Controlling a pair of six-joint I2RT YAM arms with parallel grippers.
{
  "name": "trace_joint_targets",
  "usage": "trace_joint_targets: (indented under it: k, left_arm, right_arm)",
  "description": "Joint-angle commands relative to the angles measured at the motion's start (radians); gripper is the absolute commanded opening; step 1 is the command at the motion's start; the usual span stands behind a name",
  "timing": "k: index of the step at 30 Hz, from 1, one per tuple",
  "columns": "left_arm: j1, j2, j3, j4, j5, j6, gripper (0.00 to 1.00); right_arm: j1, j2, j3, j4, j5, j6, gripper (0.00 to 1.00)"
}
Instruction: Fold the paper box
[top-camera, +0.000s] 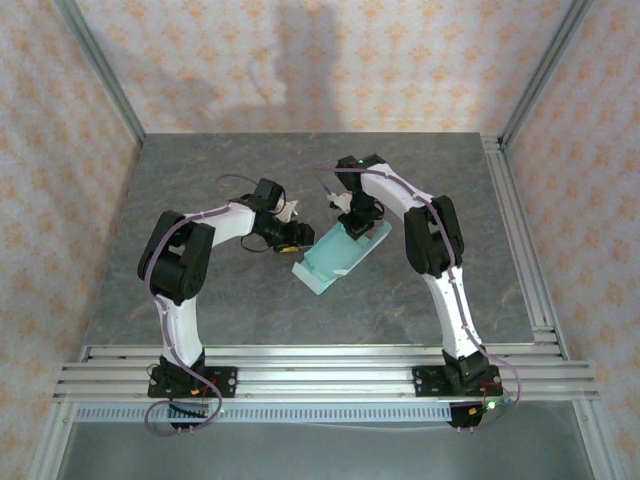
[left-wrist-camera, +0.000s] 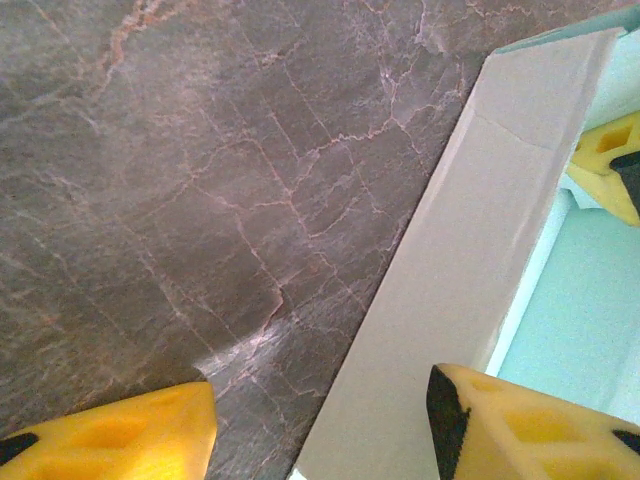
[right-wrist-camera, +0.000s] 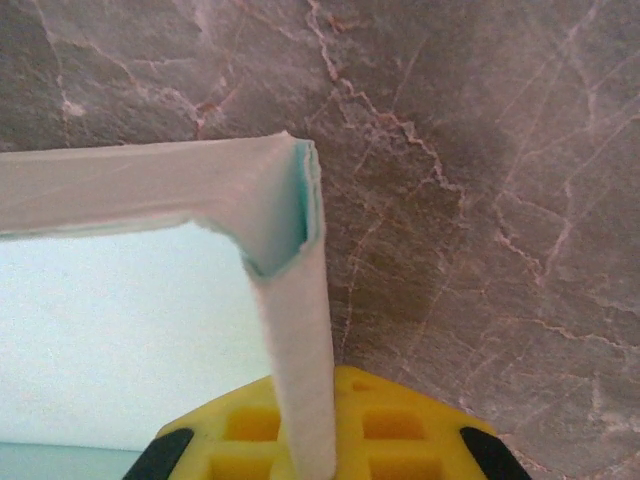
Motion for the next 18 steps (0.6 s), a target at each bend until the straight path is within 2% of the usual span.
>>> trace_joint_targets:
  k: [1, 5, 8, 13, 18]
  left_arm:
    - [-0.044, 0.001, -0.01, 0.04, 0.015, -0.003, 0.59]
    - [-0.026, -0.125, -0.099, 0.158, -0.076, -0.059, 0.63]
    - [0.003, -0.182, -0.134, 0.196, -0.087, -0.079, 0.63]
    - [0.004, -0.1, -0.057, 0.107, -0.037, -0.048, 0.63]
    - [-0.018, -0.028, -0.03, 0.081, -0.038, -0.047, 0.62]
  right_arm:
    - [0.001, -0.025, -0.023, 0.059, 0.039, 0.032, 0.02]
    - [0.0, -0.111, -0.128, 0.191, 0.035, 0.012, 0.0]
    - [0.006, -0.2, -0.244, 0.334, 0.02, -0.018, 0.0]
    - [0.011, -0.188, -0.255, 0.353, -0.02, -0.053, 0.02]
    - [0.039, -0.128, -0.19, 0.304, 0.081, -0.071, 0.02]
